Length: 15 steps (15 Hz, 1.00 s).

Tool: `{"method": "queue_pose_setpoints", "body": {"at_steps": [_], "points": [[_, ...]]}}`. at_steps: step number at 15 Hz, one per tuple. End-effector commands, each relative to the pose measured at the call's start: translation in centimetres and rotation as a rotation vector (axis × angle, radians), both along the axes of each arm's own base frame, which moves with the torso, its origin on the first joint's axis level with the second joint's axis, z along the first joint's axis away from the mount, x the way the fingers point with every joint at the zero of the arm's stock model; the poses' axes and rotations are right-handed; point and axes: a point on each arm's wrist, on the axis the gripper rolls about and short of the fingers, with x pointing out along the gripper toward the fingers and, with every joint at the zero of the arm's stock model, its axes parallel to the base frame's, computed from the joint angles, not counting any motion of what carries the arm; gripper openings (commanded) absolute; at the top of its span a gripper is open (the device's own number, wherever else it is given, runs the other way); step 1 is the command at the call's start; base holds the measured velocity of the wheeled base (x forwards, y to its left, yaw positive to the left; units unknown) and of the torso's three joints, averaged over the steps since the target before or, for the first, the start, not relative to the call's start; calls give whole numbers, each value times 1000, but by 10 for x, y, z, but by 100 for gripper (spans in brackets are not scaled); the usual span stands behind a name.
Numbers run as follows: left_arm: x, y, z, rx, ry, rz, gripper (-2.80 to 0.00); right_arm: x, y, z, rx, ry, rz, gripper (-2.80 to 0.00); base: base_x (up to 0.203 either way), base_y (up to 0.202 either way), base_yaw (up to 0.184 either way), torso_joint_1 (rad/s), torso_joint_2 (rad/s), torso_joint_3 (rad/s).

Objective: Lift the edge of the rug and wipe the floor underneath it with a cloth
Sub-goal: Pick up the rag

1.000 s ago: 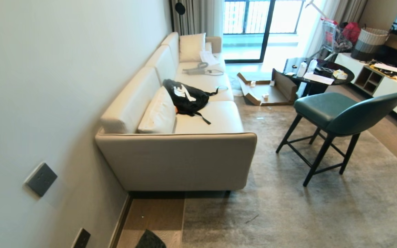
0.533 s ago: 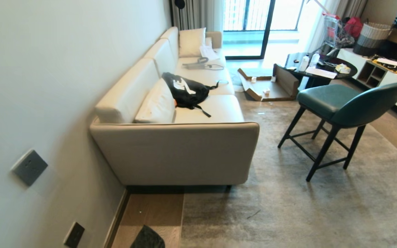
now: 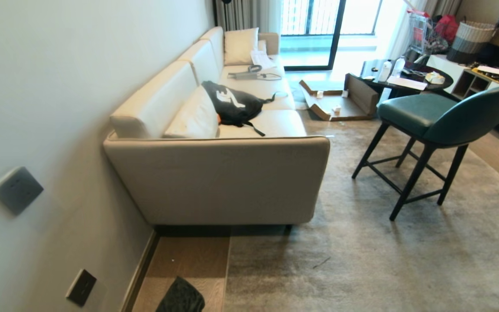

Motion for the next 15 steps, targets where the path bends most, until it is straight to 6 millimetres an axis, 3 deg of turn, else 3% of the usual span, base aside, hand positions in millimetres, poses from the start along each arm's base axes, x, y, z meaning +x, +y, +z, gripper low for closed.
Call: {"method": "queue_pose_setpoints", "body": {"at_steps": [1,10,15], "points": [[0,0,0,-1,-1,0,-280,0,0,0,0,0,1,-280,0,0,0,-79,477,378],[0,0,0,-1,-1,0,-280,0,0,0,0,1,1,-280,0,0,0,-23,440,414],[0,0,0,-1,-1,0,-280,0,0,0,0,0,1,-280,0,0,0,1,29,34]]}}
